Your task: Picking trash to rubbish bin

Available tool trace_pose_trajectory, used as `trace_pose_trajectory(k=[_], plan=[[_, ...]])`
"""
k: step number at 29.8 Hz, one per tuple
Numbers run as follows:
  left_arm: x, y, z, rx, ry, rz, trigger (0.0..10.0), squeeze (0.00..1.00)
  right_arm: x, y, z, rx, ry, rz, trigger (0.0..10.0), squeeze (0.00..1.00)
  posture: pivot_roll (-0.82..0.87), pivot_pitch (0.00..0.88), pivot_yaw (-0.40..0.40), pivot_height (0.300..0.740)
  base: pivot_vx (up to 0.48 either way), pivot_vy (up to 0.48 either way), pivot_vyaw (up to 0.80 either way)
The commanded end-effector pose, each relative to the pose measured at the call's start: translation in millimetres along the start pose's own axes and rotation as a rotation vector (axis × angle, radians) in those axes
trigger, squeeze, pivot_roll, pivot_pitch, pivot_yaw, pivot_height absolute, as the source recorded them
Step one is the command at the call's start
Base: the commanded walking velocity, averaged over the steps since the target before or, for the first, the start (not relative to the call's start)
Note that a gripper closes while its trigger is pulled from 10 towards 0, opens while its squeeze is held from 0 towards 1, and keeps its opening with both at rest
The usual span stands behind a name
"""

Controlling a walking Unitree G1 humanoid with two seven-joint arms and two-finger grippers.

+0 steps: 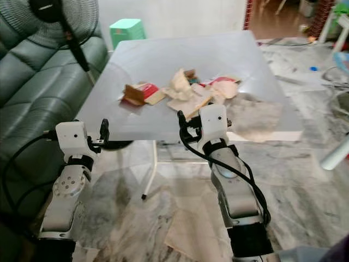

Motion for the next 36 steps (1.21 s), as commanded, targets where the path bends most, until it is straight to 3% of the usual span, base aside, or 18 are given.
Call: trace_pose_trajectory(k=[1,10,36], plan=[[0.7,2.6,5.6,0.013,0.003,-0.002,10.0,0.00,0.9,0.4,4.5,0.018,-0.004,-0.006,10.0,1.00,-0.04,0.042,0.081,0.740,0.000,0.000,0.00],[2.9,3.3,13.4,0.045,-0.033,-0.028,10.0,0.00,-4.7,-0.1,8.0,0.041,-0.044,0.024,10.0,1.00,-0.04,0.045,0.076,0.740,0.031,0.000,0.00],[7.6,3.4,12.3,0.039,-0.049,-0.040,10.0,0.00,-11.7,1.1,11.3,0.065,-0.073,0.063,10.0,1.00,-0.04,0.041,0.073,0.740,0.435,0.000,0.00]])
Point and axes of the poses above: a point about 5 cm out from each wrist's last joint towards the gripper, its own y axis pointing out of the wrist towards the gripper, its own z axis along the axis of the wrist's last joint, x = y × z, the point moved 1 cm from there along y, pointing out of the wrist towards the gripper, and after that the axes turned 3 degrees about -y, right-handed, at the moved point
